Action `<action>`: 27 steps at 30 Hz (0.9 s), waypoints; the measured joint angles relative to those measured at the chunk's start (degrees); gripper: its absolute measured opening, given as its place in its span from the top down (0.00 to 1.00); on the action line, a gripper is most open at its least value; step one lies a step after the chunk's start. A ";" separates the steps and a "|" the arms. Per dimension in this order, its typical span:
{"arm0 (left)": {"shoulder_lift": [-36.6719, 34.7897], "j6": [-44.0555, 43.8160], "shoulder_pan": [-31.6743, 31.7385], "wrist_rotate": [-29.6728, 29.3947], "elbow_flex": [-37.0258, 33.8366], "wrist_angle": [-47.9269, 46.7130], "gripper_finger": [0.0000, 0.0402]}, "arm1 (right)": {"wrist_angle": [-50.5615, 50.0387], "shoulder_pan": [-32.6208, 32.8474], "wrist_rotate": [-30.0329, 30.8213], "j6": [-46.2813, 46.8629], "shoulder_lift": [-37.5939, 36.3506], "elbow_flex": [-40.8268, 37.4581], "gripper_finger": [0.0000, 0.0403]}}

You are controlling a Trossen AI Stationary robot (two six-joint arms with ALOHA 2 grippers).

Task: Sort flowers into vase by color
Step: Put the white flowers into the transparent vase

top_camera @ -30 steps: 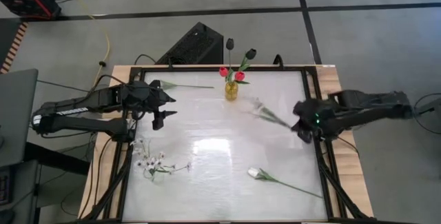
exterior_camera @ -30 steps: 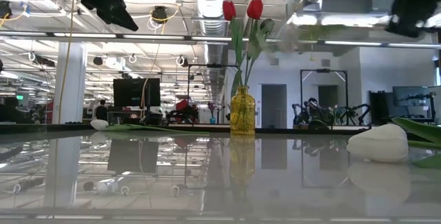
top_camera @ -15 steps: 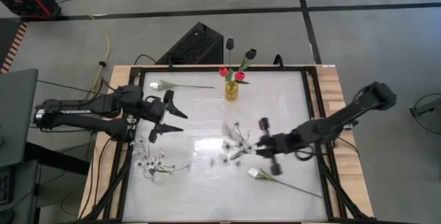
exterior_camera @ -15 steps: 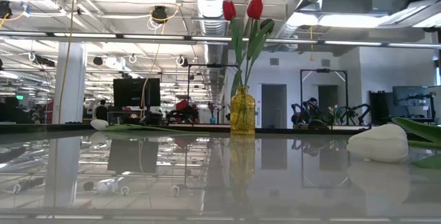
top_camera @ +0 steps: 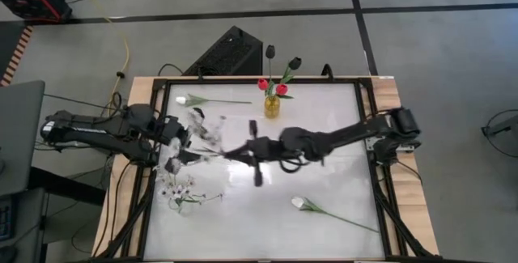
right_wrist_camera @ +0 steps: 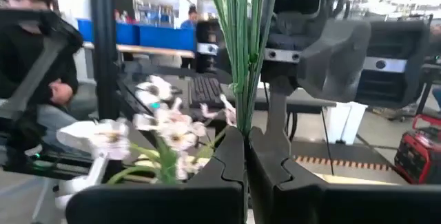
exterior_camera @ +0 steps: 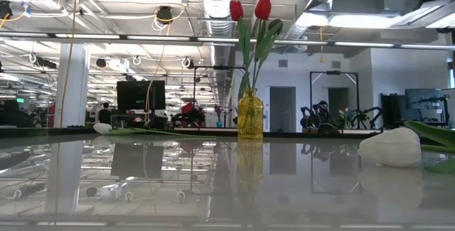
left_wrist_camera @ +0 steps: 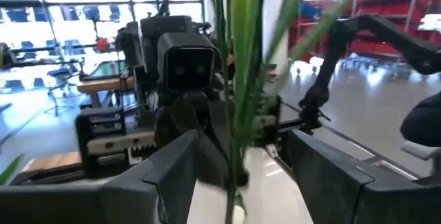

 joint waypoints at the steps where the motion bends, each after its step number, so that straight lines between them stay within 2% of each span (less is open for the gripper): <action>1: 0.00 -0.06 -0.02 -0.57 0.00 -0.24 0.47 | -1.30 -0.47 0.00 0.09 1.18 1.82 0.94; 5: 0.02 -0.23 -0.02 -0.40 0.00 -0.60 0.47 | -5.64 -1.72 -0.10 1.18 4.57 6.92 0.94; 11: -0.51 1.05 -0.03 0.23 0.00 -2.93 0.50 | -7.00 -2.31 -0.13 1.50 5.58 8.30 0.94; 15: -0.90 3.09 -0.02 -0.83 0.00 -5.65 0.66 | -6.69 -2.46 -0.16 1.49 5.56 8.30 0.94; 20: -1.24 5.20 0.04 2.08 0.00 -6.39 0.94 | -6.97 -2.61 -0.97 1.32 5.56 8.30 0.87; 27: -3.22 0.93 0.00 1.81 0.01 -6.68 0.99 | -7.44 -2.61 -1.40 1.07 5.42 8.30 0.75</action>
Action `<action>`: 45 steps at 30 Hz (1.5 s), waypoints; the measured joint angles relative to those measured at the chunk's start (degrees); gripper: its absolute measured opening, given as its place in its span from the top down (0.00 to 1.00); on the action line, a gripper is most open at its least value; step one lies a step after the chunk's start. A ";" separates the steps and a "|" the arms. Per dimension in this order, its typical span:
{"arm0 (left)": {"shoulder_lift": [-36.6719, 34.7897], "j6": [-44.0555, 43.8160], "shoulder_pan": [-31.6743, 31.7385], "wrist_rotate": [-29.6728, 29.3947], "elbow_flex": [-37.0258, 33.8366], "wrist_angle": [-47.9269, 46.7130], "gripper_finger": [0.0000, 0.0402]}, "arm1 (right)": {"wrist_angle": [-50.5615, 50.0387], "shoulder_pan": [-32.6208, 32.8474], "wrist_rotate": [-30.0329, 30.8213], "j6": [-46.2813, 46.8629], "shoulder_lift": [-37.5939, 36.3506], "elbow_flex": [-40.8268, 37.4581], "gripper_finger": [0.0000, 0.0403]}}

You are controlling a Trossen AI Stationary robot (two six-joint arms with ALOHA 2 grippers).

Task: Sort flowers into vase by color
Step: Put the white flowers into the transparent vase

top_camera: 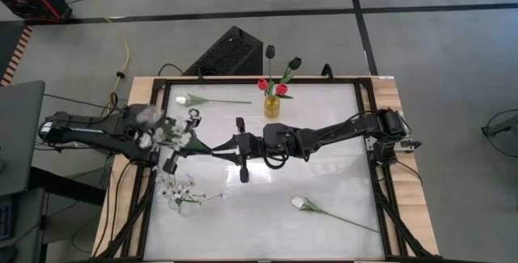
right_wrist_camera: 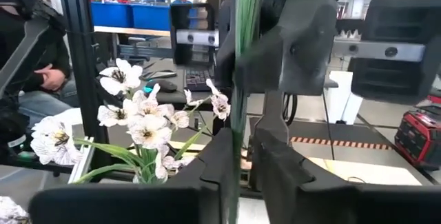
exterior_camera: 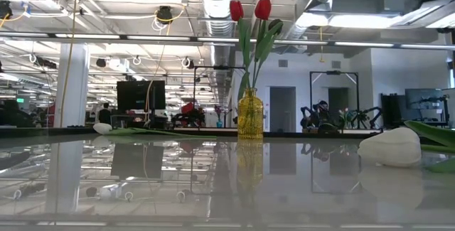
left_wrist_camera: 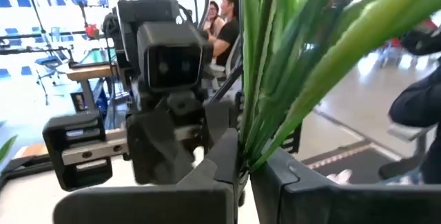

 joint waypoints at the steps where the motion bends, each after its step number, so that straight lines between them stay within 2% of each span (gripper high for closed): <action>1: -0.66 -1.05 0.00 0.00 0.16 -0.43 0.99 | -1.32 0.00 -0.21 0.12 -0.42 -0.01 0.73; 7: -5.70 -6.86 -0.04 -1.77 5.57 -10.66 0.99 | -13.64 -0.21 -0.41 -0.19 -4.07 -0.07 0.55; 10: -7.73 -8.65 -0.04 -1.05 8.38 -12.32 1.00 | -20.71 -0.17 -1.57 -0.16 -5.69 -0.07 0.48; 12: -8.83 -10.84 -0.02 3.95 9.76 -12.24 1.00 | -24.36 0.22 -1.60 -0.12 -5.78 -0.07 0.46; 15: -9.11 -15.20 -0.34 16.58 10.71 -10.48 1.00 | -28.96 1.01 -1.62 0.27 -5.48 -0.11 0.44; 17: -8.75 -17.19 -1.92 21.86 10.49 -10.41 1.00 | -29.72 1.67 -1.60 0.27 -5.46 -0.76 0.44; 22: -6.32 -16.53 -10.27 22.71 8.78 -7.86 1.00 | -30.77 2.77 -1.55 0.31 -5.35 -2.36 0.46; 26: -3.98 -13.10 -18.43 24.17 8.78 -11.75 1.00 | -31.62 3.28 -1.55 0.63 -5.43 -2.29 0.48; 28: -3.76 -11.34 -22.95 19.99 8.71 -15.87 1.00 | -32.61 3.39 -1.55 0.91 -5.41 -2.29 0.48; 32: -4.44 -9.32 -31.39 4.48 8.67 -23.98 1.00 | -33.85 3.89 -1.55 0.90 -5.41 -2.29 0.49; 34: -4.70 -8.73 -35.29 -1.80 8.62 -24.60 1.00 | -34.72 4.12 -1.55 0.88 -5.41 -2.29 0.50; 38: -5.61 -9.22 -41.01 -7.93 8.67 -25.67 1.00 | -35.62 4.20 -1.57 0.91 -5.41 -2.29 0.50; 45: -10.25 -12.89 -46.83 -21.86 8.42 -31.27 1.00 | -36.06 4.79 -1.57 0.85 -5.40 -2.29 0.50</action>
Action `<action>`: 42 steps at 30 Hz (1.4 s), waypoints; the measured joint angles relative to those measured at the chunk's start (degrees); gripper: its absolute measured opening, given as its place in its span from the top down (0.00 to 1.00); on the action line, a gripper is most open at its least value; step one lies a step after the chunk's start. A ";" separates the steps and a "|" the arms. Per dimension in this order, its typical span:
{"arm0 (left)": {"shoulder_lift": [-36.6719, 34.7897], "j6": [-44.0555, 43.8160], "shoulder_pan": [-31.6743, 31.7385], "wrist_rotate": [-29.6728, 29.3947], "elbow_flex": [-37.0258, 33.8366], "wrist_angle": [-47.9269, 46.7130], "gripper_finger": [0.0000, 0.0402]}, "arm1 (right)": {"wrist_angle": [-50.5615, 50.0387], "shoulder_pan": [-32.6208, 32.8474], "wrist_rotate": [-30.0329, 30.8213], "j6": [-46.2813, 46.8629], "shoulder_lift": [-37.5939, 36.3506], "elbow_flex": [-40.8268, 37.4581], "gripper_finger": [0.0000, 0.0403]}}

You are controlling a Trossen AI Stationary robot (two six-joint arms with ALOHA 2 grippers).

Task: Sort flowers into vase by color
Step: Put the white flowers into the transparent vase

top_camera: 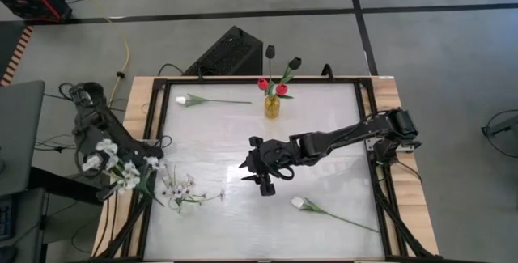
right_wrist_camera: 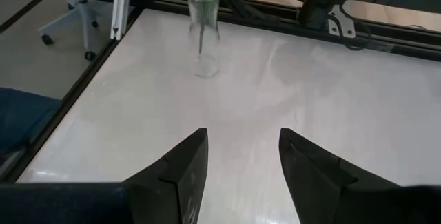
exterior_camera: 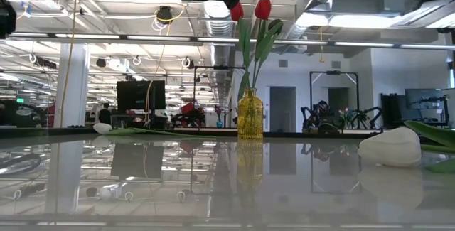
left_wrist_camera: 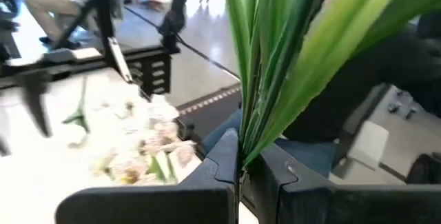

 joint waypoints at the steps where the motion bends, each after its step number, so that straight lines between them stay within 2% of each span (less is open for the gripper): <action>1: -0.63 -0.01 -0.41 -0.81 -0.19 -0.33 1.00 | 0.00 0.01 0.00 0.01 -0.01 0.00 0.50; 7: -3.41 -4.57 -1.34 -4.59 -0.25 -5.13 1.00 | -0.87 0.98 0.00 -0.14 -0.01 0.00 0.50; 12: -3.38 -3.93 -1.38 -5.41 -0.28 -6.67 1.00 | -1.30 1.66 0.00 -0.14 0.01 0.01 0.50; 20: -6.15 -4.59 -2.09 -3.88 -7.95 -0.92 1.00 | -2.57 2.48 0.00 -0.14 0.01 0.02 0.50; 30: -11.43 -3.62 -3.02 -6.94 -12.65 -0.60 1.00 | -2.56 3.06 0.00 0.04 0.01 0.02 0.50; 35: -11.58 -2.75 -3.02 -7.03 -13.74 0.61 1.00 | -2.58 3.14 0.00 0.49 0.01 0.02 0.50; 42: -11.65 -2.48 -3.02 -6.94 -19.79 6.98 1.00 | -2.56 3.14 0.00 0.51 0.01 0.02 0.50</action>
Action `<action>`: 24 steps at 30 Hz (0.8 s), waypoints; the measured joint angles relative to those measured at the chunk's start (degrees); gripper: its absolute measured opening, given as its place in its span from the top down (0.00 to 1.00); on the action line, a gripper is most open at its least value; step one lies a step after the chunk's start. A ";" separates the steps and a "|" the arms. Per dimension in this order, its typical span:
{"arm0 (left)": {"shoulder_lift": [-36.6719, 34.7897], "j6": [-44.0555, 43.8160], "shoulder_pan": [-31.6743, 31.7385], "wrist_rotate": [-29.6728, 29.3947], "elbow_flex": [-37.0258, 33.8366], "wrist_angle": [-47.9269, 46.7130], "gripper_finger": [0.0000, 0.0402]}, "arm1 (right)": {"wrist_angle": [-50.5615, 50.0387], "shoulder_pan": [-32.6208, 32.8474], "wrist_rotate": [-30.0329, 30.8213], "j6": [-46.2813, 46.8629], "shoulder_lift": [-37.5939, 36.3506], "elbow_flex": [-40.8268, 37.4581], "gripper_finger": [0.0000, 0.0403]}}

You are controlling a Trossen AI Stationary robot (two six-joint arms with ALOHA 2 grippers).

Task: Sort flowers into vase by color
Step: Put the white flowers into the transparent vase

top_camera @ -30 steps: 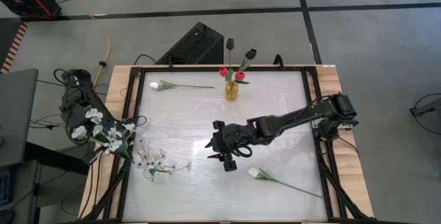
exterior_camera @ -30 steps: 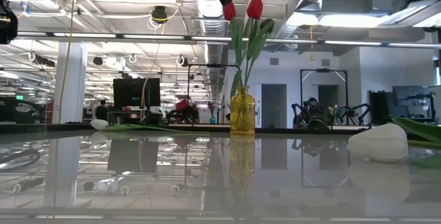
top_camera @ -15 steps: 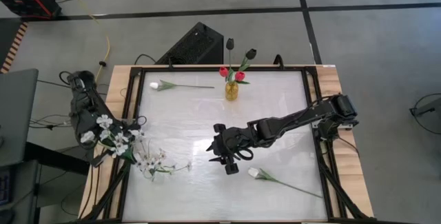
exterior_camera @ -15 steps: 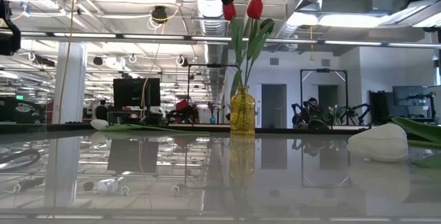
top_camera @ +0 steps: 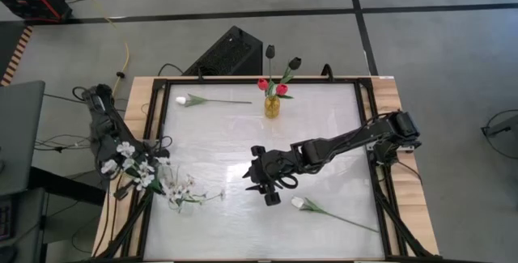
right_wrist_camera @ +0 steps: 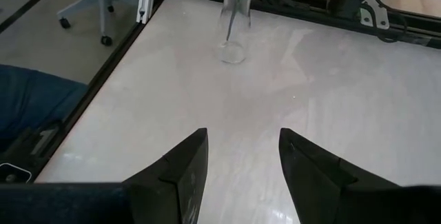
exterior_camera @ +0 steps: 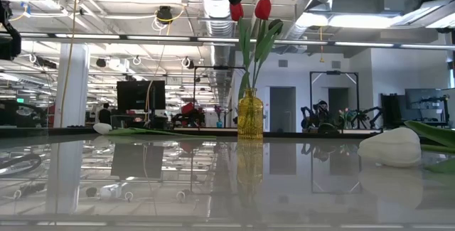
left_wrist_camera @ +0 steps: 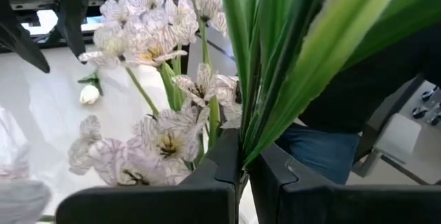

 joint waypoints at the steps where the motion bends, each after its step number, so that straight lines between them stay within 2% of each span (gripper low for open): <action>1: -0.02 0.11 0.00 0.01 -0.41 0.37 1.00 | 0.00 -0.04 0.00 -0.02 0.00 0.00 0.50; 11: 0.00 -2.50 0.00 0.21 -1.91 0.11 0.99 | 0.07 -0.22 0.00 0.02 0.00 0.00 0.50; 24: -0.04 -4.76 0.00 1.58 -1.91 2.08 0.75 | 1.18 -0.26 0.00 0.13 0.02 0.02 0.50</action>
